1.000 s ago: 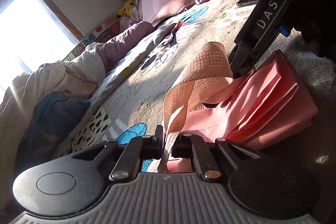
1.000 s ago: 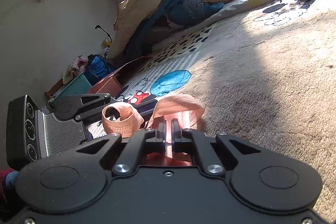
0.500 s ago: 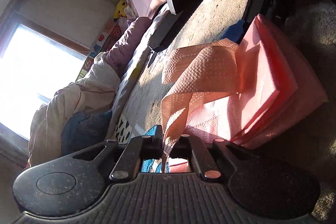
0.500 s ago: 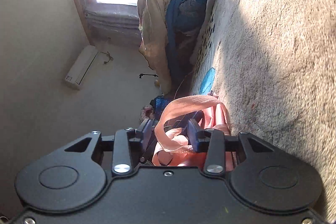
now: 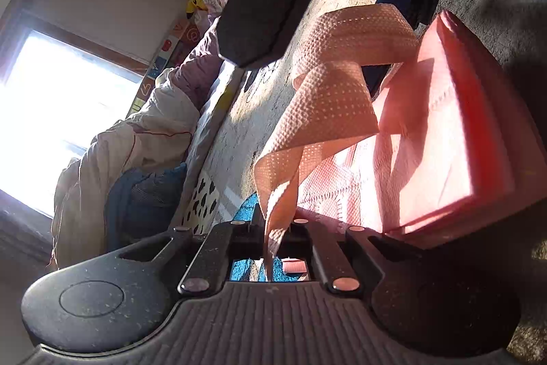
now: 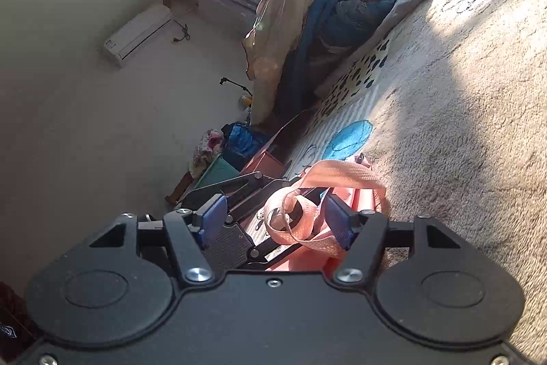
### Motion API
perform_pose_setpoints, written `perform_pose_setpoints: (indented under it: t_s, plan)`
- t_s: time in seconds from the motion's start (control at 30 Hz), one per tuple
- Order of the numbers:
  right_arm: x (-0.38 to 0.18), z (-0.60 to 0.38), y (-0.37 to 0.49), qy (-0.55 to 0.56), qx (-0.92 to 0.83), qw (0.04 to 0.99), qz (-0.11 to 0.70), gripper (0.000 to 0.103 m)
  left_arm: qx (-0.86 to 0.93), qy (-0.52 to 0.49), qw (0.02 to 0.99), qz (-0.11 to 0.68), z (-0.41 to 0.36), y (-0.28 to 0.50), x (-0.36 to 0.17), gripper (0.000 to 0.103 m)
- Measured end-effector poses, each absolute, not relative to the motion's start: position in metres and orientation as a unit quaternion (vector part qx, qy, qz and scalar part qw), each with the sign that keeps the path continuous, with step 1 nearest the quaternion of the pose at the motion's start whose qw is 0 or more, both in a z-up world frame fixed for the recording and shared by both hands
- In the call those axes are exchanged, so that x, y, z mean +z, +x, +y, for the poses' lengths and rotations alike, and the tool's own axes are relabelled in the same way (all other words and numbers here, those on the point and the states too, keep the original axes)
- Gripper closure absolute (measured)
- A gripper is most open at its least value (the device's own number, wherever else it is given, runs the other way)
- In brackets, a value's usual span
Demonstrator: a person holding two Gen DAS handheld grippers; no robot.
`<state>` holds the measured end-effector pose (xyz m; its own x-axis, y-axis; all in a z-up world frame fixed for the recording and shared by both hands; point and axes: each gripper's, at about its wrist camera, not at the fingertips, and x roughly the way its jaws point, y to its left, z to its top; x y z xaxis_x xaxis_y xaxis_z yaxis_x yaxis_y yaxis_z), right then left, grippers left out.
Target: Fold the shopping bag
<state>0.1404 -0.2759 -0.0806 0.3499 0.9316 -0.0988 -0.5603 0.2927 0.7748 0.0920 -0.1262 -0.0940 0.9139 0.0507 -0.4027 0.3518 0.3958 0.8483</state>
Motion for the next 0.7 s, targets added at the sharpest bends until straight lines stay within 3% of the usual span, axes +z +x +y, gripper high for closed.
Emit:
perform_pose_setpoints:
  t_s: [0.03, 0.07, 0.1, 0.17, 0.37, 0.57, 0.7]
  plan:
    - [-0.082, -0.276, 0.139, 0.321, 0.493, 0.759, 0.279, 0.044, -0.092, 0.542, 0.815, 0.185, -0.126, 0.091, -0.094, 0.102]
    - [-0.083, -0.275, 0.141, 0.315, 0.488, 0.763, 0.284, 0.066, -0.092, 0.541, 0.815, 0.185, -0.126, 0.09, -0.094, 0.102]
    - [-0.084, -0.275, 0.142, 0.307, 0.479, 0.77, 0.289, 0.079, -0.092, 0.541, 0.815, 0.185, -0.126, 0.089, -0.094, 0.102]
    - [-0.086, -0.274, 0.143, 0.294, 0.46, 0.784, 0.296, 0.086, -0.093, 0.54, 0.816, 0.186, -0.126, 0.089, -0.094, 0.102]
    - [-0.085, -0.262, 0.14, 0.2, 0.428, 0.821, 0.321, 0.097, -0.097, 0.56, 0.804, 0.177, -0.127, 0.088, -0.094, 0.101]
    - [-0.086, -0.247, 0.146, 0.148, 0.407, 0.84, 0.327, 0.101, -0.11, 0.612, 0.765, 0.167, -0.127, 0.072, -0.097, 0.098]
    - [-0.086, -0.241, 0.145, 0.123, 0.4, 0.848, 0.326, 0.101, -0.125, 0.627, 0.75, 0.168, -0.125, 0.059, -0.093, 0.09]
